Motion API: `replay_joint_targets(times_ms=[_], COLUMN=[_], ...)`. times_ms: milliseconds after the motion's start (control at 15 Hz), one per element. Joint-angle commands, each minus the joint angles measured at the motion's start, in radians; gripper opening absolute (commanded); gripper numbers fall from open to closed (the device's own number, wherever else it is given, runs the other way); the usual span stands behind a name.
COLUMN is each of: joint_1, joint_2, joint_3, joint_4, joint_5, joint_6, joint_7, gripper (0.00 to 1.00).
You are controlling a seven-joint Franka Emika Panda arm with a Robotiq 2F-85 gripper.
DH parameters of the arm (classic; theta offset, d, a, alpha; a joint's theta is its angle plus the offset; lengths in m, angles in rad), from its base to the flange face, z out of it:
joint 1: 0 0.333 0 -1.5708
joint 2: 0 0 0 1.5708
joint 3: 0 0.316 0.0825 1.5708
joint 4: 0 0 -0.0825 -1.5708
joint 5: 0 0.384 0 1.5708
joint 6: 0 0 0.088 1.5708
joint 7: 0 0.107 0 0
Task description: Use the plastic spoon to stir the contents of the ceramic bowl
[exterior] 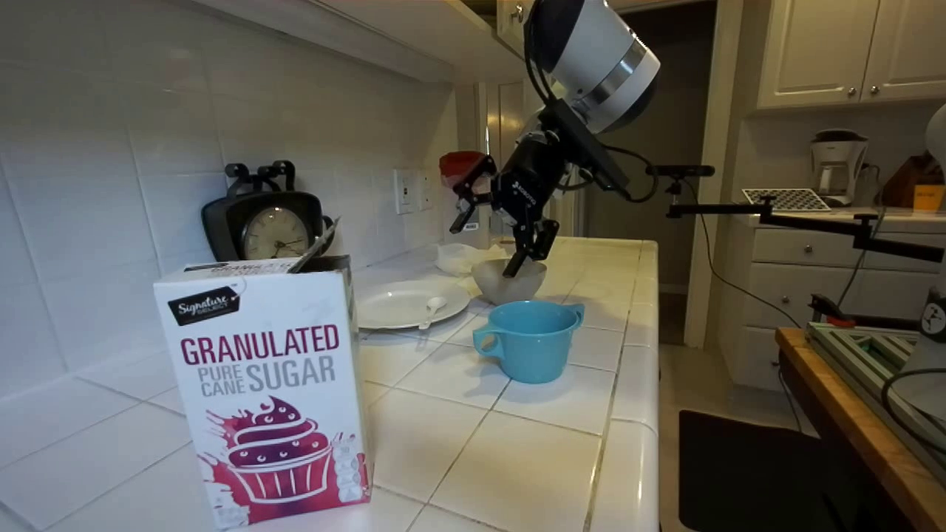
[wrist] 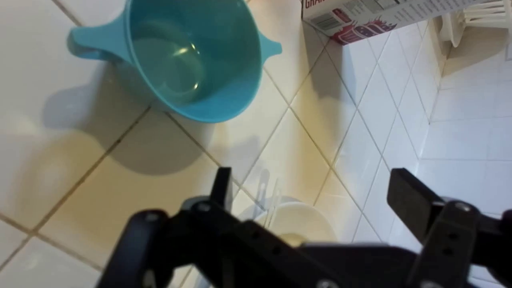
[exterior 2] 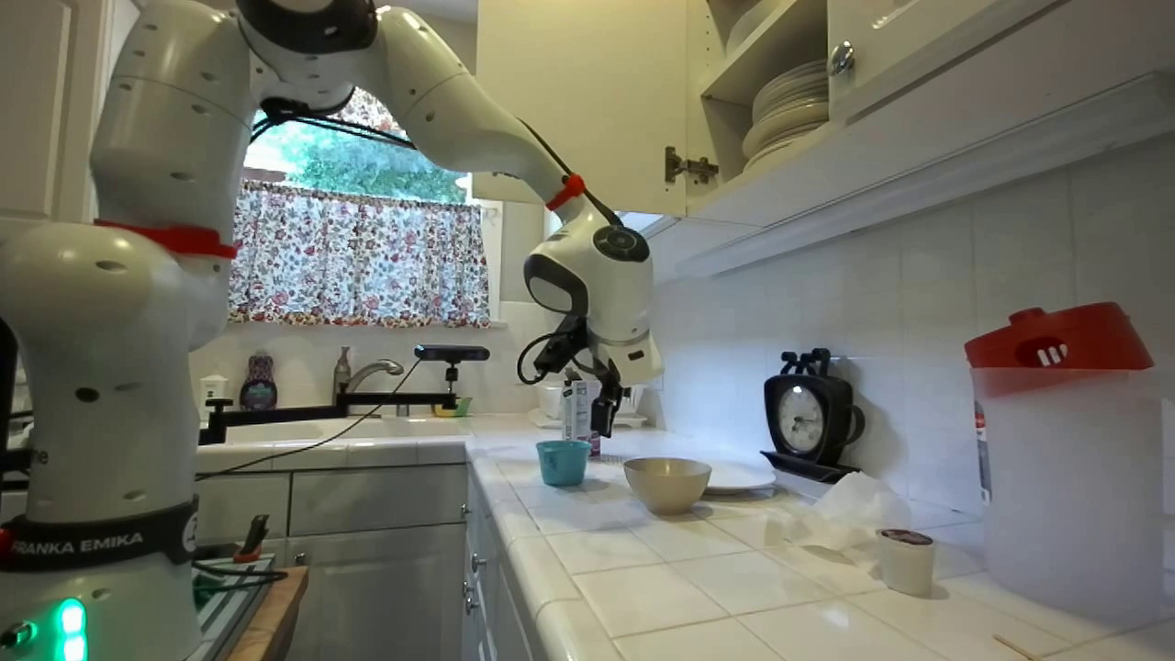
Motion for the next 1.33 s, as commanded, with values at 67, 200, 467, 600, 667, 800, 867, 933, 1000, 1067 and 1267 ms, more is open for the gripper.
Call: replay_joint_targets(times_ms=[67, 200, 467, 600, 667, 800, 867, 933, 1000, 1067, 1267], joint_1=[0.007, 0.011, 0.024, 0.026, 0.026, 0.026, 0.025, 0.03, 0.029, 0.03, 0.028], joint_2=[0.065, 0.086, 0.13, 0.104, 0.109, 0.113, 0.122, 0.132, 0.141, 0.146, 0.165], joint_3=[0.011, 0.021, 0.041, 0.033, 0.034, 0.034, 0.035, 0.037, 0.04, 0.043, 0.051], joint_4=[0.035, 0.043, 0.088, 0.058, 0.064, 0.066, 0.074, 0.081, 0.09, 0.097, 0.122], joint_5=[0.067, 0.081, 0.146, 0.088, 0.091, 0.095, 0.115, 0.127, 0.143, 0.151, 0.16], joint_6=[0.069, 0.09, 0.154, 0.132, 0.137, 0.141, 0.152, 0.184, 0.189, 0.196, 0.22], joint_7=[-0.087, -0.111, -0.193, -0.123, -0.13, -0.139, -0.153, -0.162, -0.173, -0.178, -0.18], gripper=[1.0, 1.0, 1.0, 1.0, 1.0, 1.0, 1.0, 1.0, 1.0, 1.0, 1.0])
